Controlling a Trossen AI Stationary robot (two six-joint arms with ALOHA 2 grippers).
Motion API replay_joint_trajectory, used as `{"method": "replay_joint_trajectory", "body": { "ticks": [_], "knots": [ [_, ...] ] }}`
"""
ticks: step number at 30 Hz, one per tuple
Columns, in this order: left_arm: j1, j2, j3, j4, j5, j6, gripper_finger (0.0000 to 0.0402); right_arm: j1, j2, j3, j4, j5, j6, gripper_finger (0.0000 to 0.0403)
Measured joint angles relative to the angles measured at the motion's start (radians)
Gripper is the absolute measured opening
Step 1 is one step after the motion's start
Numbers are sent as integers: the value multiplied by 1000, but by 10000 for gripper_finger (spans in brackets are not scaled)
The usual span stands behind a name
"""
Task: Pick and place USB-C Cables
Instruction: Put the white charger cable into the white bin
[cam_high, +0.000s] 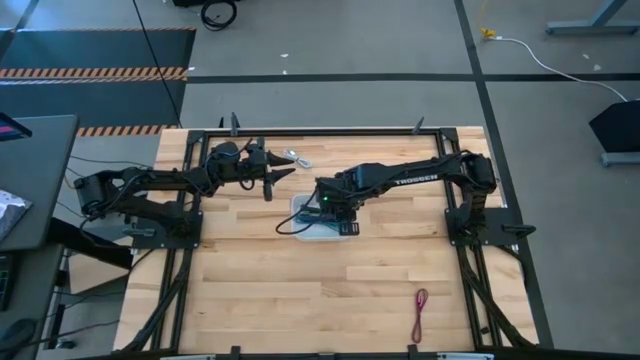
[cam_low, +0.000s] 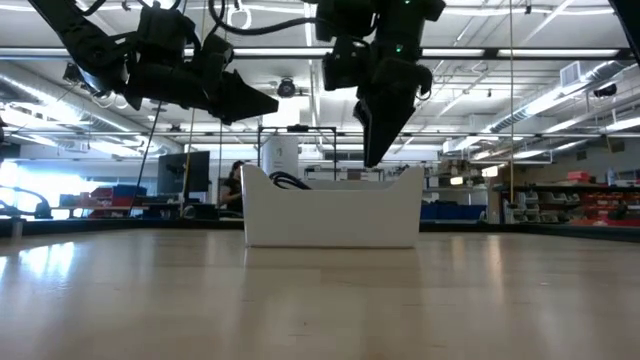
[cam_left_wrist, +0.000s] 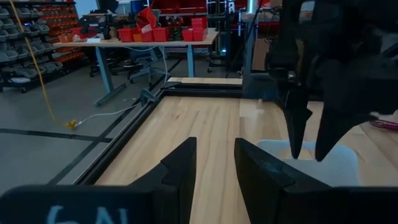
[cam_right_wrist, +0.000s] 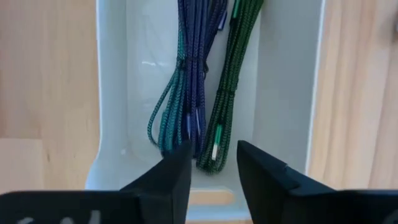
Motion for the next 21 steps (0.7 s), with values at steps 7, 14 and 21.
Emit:
{"method": "replay_joint_trajectory", "body": {
  "ticks": [7,14,21],
  "knots": [
    [0,0,0,1,-1,-4,116,-24,-82,0,-117,-4,131,150],
    [0,0,0,-37,-46,-3,116,3,-104,-16,-337,0,288,150],
    [14,3,136,-377,-118,-10,116,38,-102,-61,-335,1,292,148]
  ]
}}
